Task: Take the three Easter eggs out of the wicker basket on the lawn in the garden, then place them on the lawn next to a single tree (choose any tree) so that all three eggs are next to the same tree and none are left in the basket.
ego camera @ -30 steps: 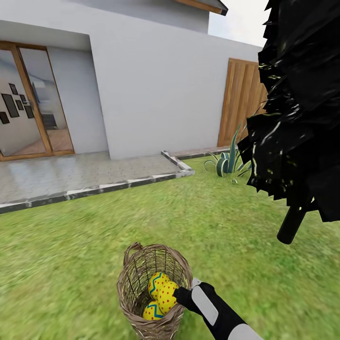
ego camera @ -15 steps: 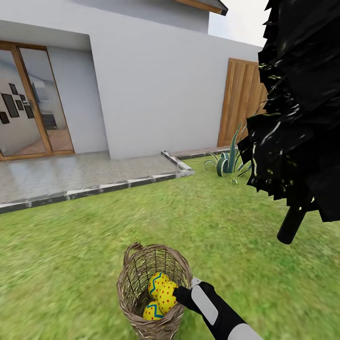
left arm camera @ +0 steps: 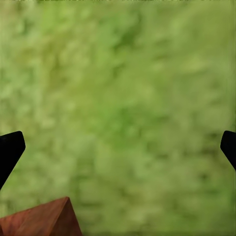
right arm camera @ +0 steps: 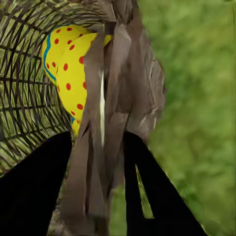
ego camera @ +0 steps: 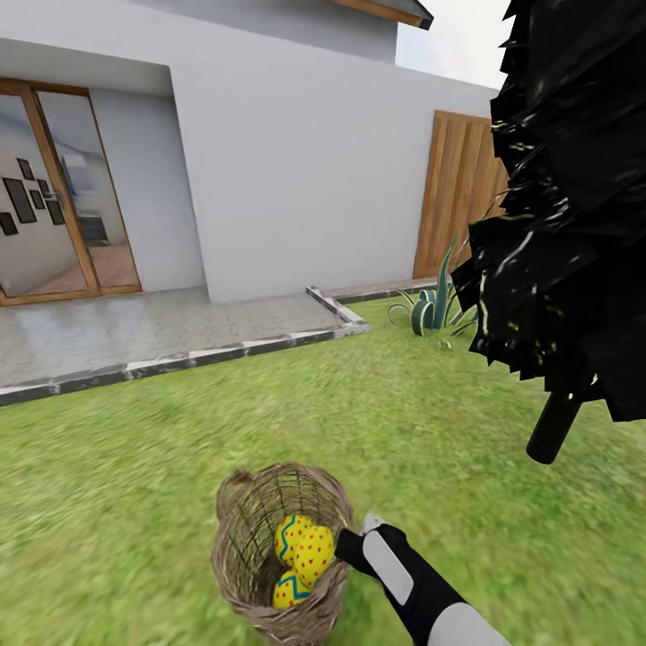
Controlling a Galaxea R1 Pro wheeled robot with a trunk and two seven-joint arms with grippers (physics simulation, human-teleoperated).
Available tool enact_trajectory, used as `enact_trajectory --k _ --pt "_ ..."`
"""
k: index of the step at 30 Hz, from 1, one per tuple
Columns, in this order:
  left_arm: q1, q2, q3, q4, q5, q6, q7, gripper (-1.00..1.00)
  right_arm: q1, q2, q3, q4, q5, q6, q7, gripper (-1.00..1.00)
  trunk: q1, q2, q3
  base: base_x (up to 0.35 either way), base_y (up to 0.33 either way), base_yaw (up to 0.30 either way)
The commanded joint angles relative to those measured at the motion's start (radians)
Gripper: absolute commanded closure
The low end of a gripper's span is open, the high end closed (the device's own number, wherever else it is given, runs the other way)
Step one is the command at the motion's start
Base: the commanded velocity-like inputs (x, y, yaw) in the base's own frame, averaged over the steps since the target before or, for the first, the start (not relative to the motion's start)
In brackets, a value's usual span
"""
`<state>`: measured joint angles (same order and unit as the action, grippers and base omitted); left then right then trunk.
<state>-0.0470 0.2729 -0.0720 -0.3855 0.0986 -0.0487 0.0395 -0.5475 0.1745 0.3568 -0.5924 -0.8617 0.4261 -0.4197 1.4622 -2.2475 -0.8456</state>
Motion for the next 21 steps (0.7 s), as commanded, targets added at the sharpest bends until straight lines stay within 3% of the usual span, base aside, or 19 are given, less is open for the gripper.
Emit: enact_trajectory --k 1,4,21 --pt "-0.001 0.001 -0.008 0.001 0.01 -0.003 0.004 -1.0 -0.005 0.0 0.002 -0.001 -0.009 -0.004 -0.01 1.0 0.0 0.0 -0.001 0.0 0.0 0.0" --pt "-0.001 0.002 -0.008 0.0 0.01 -0.003 0.004 -1.0 -0.016 0.0 0.001 -0.001 -0.008 -0.011 -0.014 1.0 0.0 0.0 -0.001 0.0 0.0 0.0" --pt "-0.001 0.002 -0.008 0.0 0.01 -0.005 0.005 -1.0 -0.017 0.0 -0.001 0.004 -0.009 -0.043 -0.014 1.0 -0.065 0.119 0.052 0.0 0.0 0.0"
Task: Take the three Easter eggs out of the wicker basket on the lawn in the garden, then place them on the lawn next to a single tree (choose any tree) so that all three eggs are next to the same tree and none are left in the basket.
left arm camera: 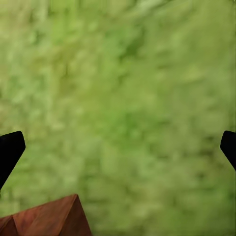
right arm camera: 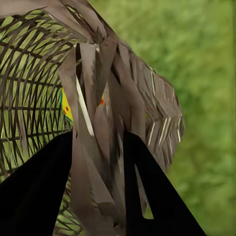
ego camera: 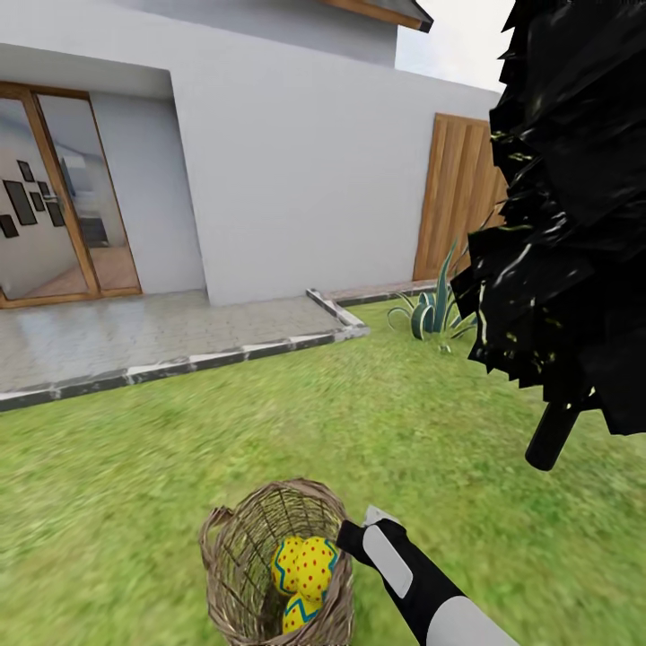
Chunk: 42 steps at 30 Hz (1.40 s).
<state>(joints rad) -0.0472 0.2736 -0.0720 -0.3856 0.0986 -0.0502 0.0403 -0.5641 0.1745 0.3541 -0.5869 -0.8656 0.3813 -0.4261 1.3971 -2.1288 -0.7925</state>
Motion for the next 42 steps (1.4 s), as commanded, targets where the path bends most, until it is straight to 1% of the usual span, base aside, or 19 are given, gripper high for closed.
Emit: enact_trajectory --k 1,42 --pt "0.0 0.001 -0.008 0.001 0.01 -0.003 0.004 -1.0 -0.001 0.0 0.002 -0.002 -0.006 0.001 -0.008 1.0 -0.004 0.007 0.002 0.0 0.0 0.0" --pt "0.0 0.001 -0.009 0.003 0.009 -0.002 0.004 -1.0 0.004 0.0 -0.003 -0.007 -0.006 -0.007 0.008 1.0 -0.161 0.294 0.131 0.0 0.0 -0.002"
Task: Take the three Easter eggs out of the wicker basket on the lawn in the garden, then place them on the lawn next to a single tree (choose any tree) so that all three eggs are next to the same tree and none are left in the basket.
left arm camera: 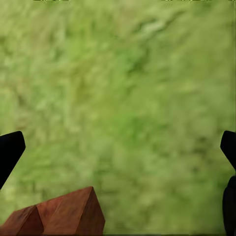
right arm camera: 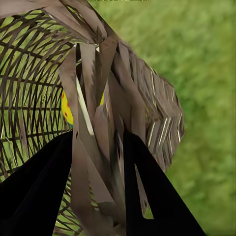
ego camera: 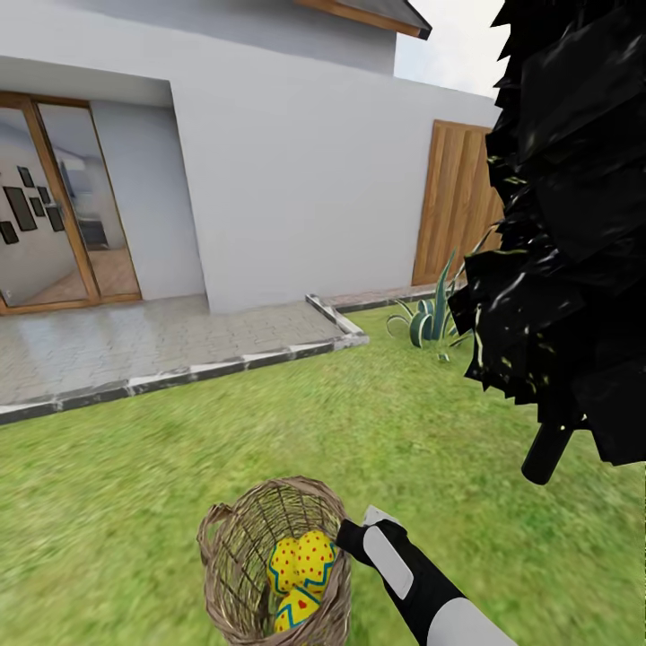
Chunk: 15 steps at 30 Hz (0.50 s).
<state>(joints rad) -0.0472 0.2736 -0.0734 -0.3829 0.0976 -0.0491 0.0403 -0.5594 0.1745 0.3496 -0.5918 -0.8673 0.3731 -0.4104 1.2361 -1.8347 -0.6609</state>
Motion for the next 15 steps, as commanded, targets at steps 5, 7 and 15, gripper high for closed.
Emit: enact_trajectory --k 5,7,15 --pt "-0.001 0.001 -0.008 0.001 0.01 -0.003 0.005 -1.0 0.0 0.0 0.002 -0.002 -0.004 0.001 0.04 1.0 -0.019 0.035 0.015 0.0 0.0 -0.174" --pt "-0.001 0.001 -0.008 0.002 0.01 -0.003 0.006 -1.0 0.001 0.0 0.002 -0.002 -0.004 0.001 0.05 1.0 -0.027 0.049 0.021 0.0 0.0 -0.053" --pt "0.0 0.0 -0.014 0.003 0.01 -0.003 0.006 -1.0 0.002 0.0 0.002 0.0 -0.004 0.001 0.054 1.0 -0.058 0.105 0.046 0.0 0.0 -0.005"
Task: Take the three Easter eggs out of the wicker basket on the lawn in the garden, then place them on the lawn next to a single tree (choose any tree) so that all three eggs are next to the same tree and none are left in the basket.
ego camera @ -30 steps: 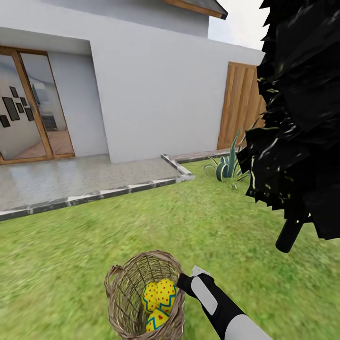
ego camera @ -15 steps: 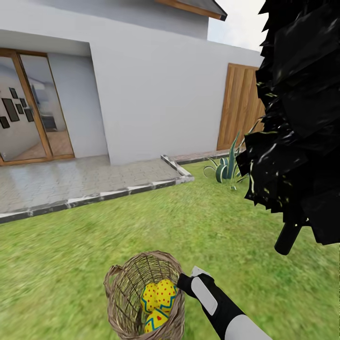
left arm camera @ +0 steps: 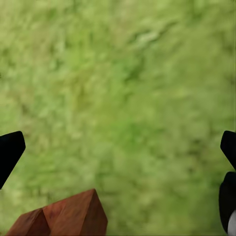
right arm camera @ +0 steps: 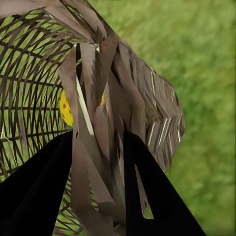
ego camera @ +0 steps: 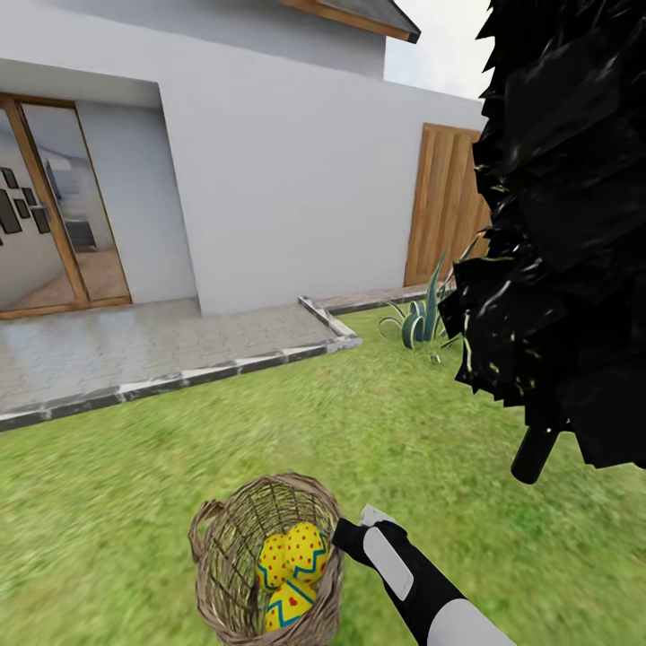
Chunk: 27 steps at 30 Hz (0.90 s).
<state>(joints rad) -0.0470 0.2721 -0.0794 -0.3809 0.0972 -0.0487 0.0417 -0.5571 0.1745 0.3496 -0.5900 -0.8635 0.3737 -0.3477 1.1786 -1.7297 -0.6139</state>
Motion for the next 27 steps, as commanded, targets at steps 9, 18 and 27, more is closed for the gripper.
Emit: enact_trajectory --k 9,18,27 --pt "-0.001 0.002 -0.008 0.0 0.01 -0.004 0.004 -1.0 0.0 0.0 0.003 -0.002 -0.008 0.001 -0.006 1.0 -0.035 0.063 0.027 0.0 0.0 -0.065" --pt "-0.001 0.002 -0.006 -0.001 0.01 -0.004 0.005 -1.0 0.001 0.0 0.003 -0.002 -0.008 0.001 -0.002 1.0 -0.069 0.126 0.056 0.0 0.0 -0.246" --pt "-0.001 0.002 -0.008 -0.001 0.01 -0.004 0.006 -1.0 0.001 0.0 0.005 -0.001 -0.008 0.001 0.0 1.0 -0.104 0.189 0.084 0.0 0.0 -0.128"
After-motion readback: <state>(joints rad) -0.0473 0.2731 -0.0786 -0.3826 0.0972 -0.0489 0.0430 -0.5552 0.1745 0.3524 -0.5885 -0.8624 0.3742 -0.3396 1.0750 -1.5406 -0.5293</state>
